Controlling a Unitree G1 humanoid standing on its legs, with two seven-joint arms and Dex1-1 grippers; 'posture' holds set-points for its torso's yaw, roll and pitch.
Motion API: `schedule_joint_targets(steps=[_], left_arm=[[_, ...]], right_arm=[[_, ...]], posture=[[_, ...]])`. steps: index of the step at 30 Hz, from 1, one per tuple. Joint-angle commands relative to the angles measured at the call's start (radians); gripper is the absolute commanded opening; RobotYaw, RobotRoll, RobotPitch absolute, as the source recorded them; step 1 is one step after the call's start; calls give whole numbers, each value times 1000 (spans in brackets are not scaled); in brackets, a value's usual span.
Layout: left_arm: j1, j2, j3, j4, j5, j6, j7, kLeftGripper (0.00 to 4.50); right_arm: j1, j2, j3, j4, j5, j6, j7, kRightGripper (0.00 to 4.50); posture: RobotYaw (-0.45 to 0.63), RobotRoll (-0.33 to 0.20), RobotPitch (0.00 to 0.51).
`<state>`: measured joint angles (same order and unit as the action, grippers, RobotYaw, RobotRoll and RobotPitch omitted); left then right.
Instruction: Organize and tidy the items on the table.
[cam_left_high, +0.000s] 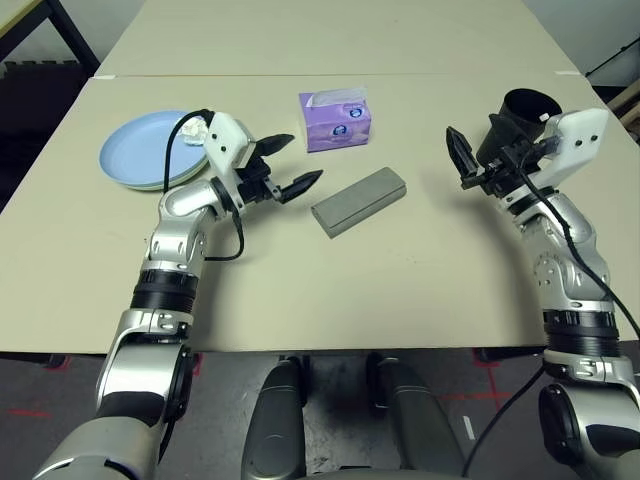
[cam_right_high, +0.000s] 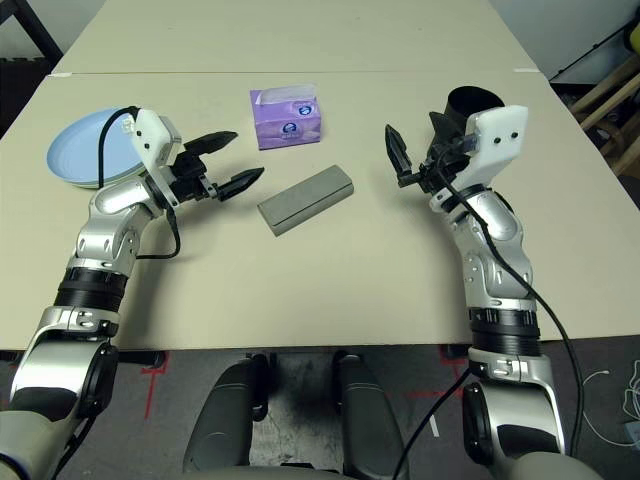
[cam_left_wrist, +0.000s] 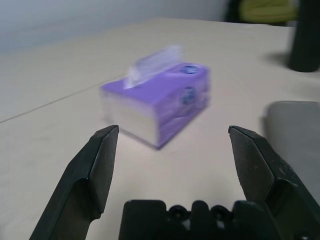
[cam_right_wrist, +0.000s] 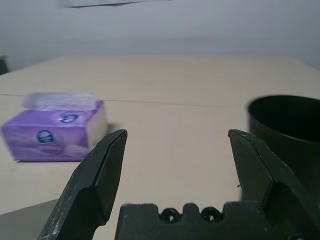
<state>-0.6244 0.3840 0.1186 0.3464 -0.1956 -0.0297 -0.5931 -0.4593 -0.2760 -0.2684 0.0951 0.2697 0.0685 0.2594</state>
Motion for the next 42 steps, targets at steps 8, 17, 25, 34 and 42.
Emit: schedule_joint_targets(steps=[8, 17, 25, 34, 42], left_arm=[[154, -70, 189, -143, 75, -67, 469, 4500], [273, -8, 258, -125, 39, -55, 475, 4500], [279, 10, 292, -101, -19, -104, 429, 4500], [282, 39, 276, -76, -78, -77, 315, 4500], [311, 69, 285, -109, -117, -38, 258, 4500]], right_arm=[[10, -64, -49, 151, -75, -71, -101, 4449], [-32, -81, -63, 284, -48, -188, -46, 4449], [-15, -81, -88, 291, 19, -231, 15, 4449], [77, -74, -103, 193, 41, -208, -8, 4449], [111, -82, -114, 127, 56, -187, -19, 4449]], posture=[[148, 0, 192], [165, 0, 192], [172, 0, 193], [145, 0, 190], [130, 0, 184]])
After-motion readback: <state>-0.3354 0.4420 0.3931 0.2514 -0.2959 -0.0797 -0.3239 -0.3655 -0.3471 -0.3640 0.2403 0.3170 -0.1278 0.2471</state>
